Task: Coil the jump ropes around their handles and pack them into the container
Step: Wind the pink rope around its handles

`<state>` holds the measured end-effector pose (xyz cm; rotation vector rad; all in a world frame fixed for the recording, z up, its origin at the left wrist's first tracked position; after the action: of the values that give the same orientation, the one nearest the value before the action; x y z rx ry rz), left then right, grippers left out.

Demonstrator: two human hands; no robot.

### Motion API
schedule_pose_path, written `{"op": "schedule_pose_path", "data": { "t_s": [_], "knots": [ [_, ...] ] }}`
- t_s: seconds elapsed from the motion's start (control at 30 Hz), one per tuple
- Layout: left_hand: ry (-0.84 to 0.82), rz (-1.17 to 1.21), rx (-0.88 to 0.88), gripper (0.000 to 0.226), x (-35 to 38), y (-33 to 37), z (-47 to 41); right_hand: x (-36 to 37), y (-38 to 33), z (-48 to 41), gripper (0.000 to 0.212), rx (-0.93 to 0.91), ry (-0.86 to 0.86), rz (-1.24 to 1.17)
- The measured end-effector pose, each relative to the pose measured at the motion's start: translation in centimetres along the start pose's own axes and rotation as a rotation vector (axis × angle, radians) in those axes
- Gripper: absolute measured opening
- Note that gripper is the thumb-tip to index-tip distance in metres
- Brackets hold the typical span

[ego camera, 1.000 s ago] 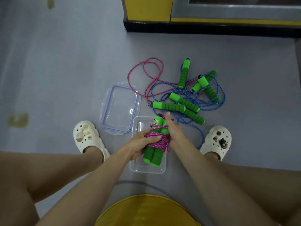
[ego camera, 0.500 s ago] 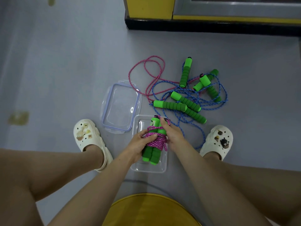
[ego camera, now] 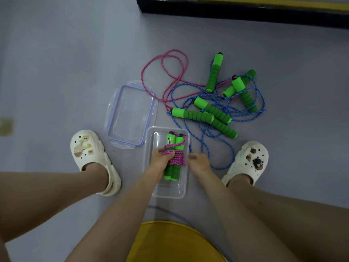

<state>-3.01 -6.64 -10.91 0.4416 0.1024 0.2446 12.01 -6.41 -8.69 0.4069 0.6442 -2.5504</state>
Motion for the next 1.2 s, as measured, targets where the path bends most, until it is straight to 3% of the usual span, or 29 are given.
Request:
{"op": "schedule_pose_path", "data": {
  "t_s": [0.17, 0.37, 0.5, 0.67, 0.77, 0.87, 0.93, 1.1, 1.2],
  "knots": [
    [0.049, -0.063, 0.027, 0.032, 0.7, -1.2, -1.9, 0.6, 0.2, -1.2, 0.022, -0.047, 0.078, 0.057],
    [0.098, -0.348, 0.103, 0.030, 0.2, -0.9, -3.0, 1.2, 0.4, -2.3, 0.019, -0.004, 0.130, 0.093],
    [0.094, -0.485, 0.100, 0.040, 0.3, -0.2, -2.8, 1.2, 0.3, -2.2, 0.018, 0.004, 0.104, 0.098],
    [0.053, -0.680, 0.175, 0.038, 0.8, 1.3, -1.8, 0.4, -0.3, -1.2, 0.014, -0.029, 0.040, 0.127],
    [0.095, -0.894, 0.246, 0.033, 0.6, 2.8, -0.9, -1.7, -1.3, -0.6, 0.024, -0.068, 0.157, 0.122],
    [0.072, -1.003, 0.319, 0.033, 0.7, 4.8, -0.4, -4.7, -3.3, -1.1, 0.029, -0.148, 0.316, 0.305],
    [0.050, -1.014, 0.369, 0.029, 0.8, 6.3, -0.3, -6.2, -4.9, -1.8, 0.029, -0.229, 0.335, 0.505],
    [0.101, -1.022, 0.493, 0.022, 1.1, 9.2, -0.5, -6.9, -7.2, -4.5, 0.031, -0.291, 0.134, 0.851],
    [0.088, -1.010, 0.530, 0.020, 1.8, 9.8, -0.7, -6.6, -7.1, -6.4, 0.034, -0.274, 0.028, 0.898]
  ]
}}
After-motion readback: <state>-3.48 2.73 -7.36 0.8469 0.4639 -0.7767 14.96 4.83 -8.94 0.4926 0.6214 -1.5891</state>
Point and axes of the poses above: each hand's wrist, its own z-axis away from the middle knuckle, its own x-axis out of the palm, y = z × x, the point moved 5 cm from there along -z, towards the middle knuckle, and after that the axes turned 4 degrees about z, right-handed, at the moved point
